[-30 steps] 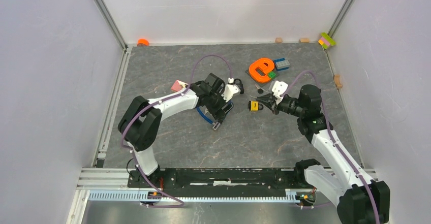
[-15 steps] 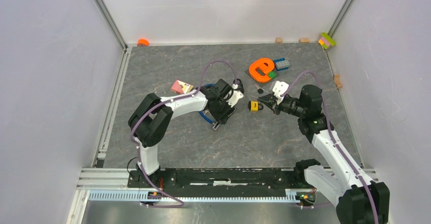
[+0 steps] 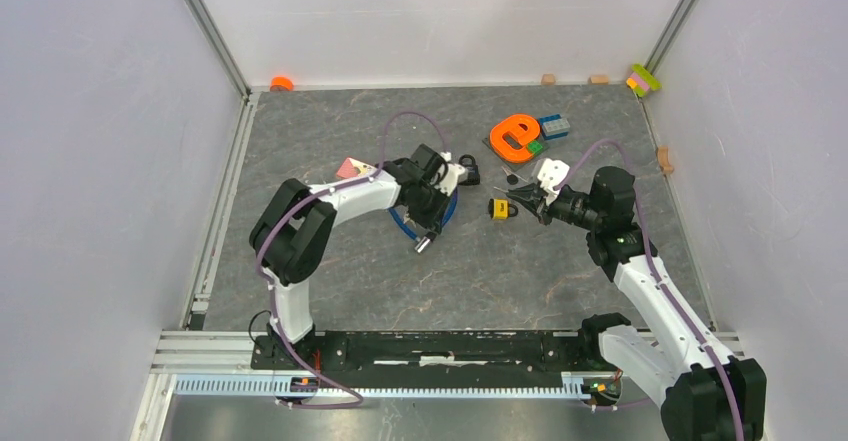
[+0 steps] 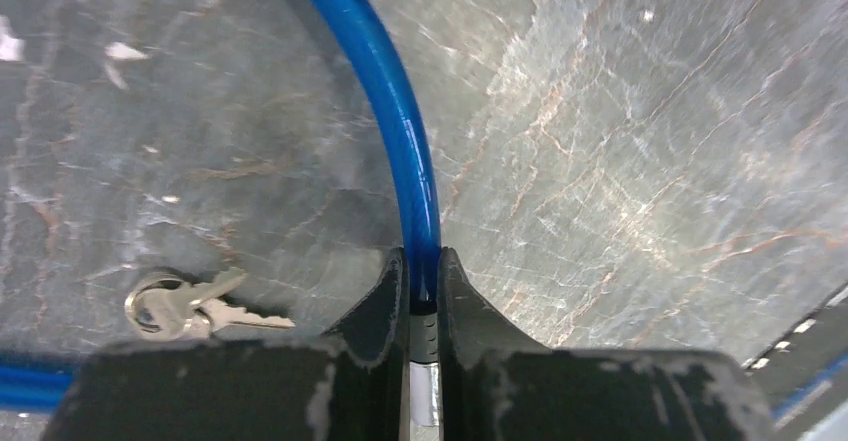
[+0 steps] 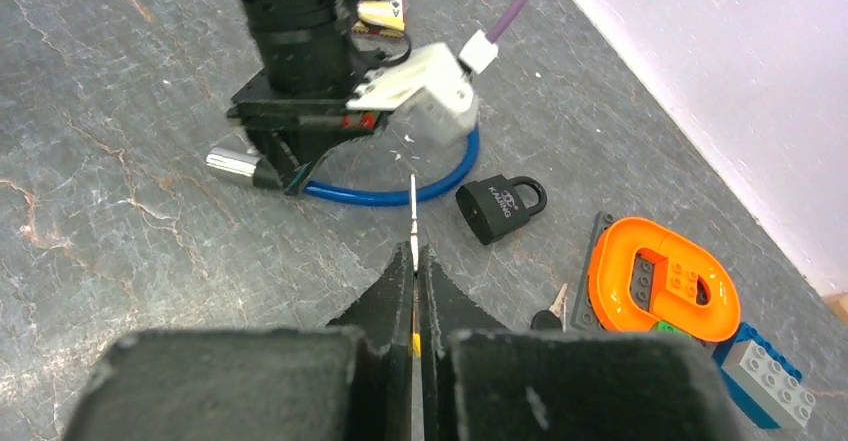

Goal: Unlock with the key

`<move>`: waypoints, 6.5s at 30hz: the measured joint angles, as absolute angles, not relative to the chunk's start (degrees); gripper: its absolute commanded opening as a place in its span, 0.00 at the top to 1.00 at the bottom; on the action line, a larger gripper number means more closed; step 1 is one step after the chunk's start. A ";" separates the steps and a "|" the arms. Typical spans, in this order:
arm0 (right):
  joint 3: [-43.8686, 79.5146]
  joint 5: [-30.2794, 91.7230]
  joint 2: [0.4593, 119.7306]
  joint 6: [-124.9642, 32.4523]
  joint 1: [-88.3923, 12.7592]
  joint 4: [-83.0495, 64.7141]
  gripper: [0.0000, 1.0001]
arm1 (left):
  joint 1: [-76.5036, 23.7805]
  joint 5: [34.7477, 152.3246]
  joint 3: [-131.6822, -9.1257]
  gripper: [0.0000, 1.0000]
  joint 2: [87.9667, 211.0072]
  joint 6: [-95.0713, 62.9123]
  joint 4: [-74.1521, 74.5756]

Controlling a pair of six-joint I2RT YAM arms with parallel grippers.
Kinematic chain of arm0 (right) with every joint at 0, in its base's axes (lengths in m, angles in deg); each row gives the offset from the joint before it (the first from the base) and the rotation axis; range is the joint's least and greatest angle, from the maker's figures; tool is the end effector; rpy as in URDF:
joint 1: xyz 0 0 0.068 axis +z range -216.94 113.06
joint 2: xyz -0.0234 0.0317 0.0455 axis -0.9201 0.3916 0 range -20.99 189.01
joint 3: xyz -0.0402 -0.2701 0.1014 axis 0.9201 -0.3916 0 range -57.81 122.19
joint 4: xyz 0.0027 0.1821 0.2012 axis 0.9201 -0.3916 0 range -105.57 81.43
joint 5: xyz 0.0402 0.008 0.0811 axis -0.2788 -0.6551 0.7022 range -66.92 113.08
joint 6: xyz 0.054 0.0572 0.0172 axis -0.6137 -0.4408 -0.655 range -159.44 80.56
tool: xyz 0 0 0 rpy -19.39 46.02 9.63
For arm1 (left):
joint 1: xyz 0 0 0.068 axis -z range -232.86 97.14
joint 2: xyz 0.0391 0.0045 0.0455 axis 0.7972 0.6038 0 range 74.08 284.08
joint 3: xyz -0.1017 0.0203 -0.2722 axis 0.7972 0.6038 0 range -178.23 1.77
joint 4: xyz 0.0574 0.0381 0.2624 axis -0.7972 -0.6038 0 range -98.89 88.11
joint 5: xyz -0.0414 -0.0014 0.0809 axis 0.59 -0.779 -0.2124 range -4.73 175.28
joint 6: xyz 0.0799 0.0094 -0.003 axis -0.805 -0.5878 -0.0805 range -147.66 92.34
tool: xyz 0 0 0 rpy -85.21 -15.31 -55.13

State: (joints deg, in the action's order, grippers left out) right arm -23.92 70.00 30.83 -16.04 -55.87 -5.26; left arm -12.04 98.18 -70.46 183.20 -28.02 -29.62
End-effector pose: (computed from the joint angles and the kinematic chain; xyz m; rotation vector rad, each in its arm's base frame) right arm 0.2103 0.0931 0.2838 -1.0412 1.4450 0.5886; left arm 0.3030 -0.2823 0.1474 1.0359 2.5581 -0.5077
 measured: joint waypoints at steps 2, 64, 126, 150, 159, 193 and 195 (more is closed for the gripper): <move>-23.92 70.46 30.89 -16.39 -55.87 -4.82 1.00 | -14.67 101.81 -70.96 0.98 183.20 -25.40 -29.29; -25.41 64.82 39.09 -24.26 -51.48 2.17 1.00 | -25.49 109.35 -67.29 0.71 187.16 13.55 -2.65; -26.79 66.98 35.35 -20.48 -55.06 -0.98 1.00 | -16.72 105.44 -82.55 0.98 185.89 -84.04 -43.43; -21.23 52.86 31.83 5.09 -38.58 -19.88 1.00 | -16.72 114.05 -106.26 0.98 191.05 -66.34 -79.04; -19.94 35.68 34.87 10.88 -26.63 -20.56 1.00 | -15.52 113.66 -104.73 0.98 193.04 -48.35 -67.63; -28.58 12.97 43.61 16.46 -18.19 -6.14 1.00 | -15.12 121.59 -97.19 0.98 195.81 -19.58 -53.57; -26.68 13.76 44.57 16.61 -18.19 -7.25 1.00 | -15.12 122.05 -97.30 0.98 196.45 -19.56 -53.83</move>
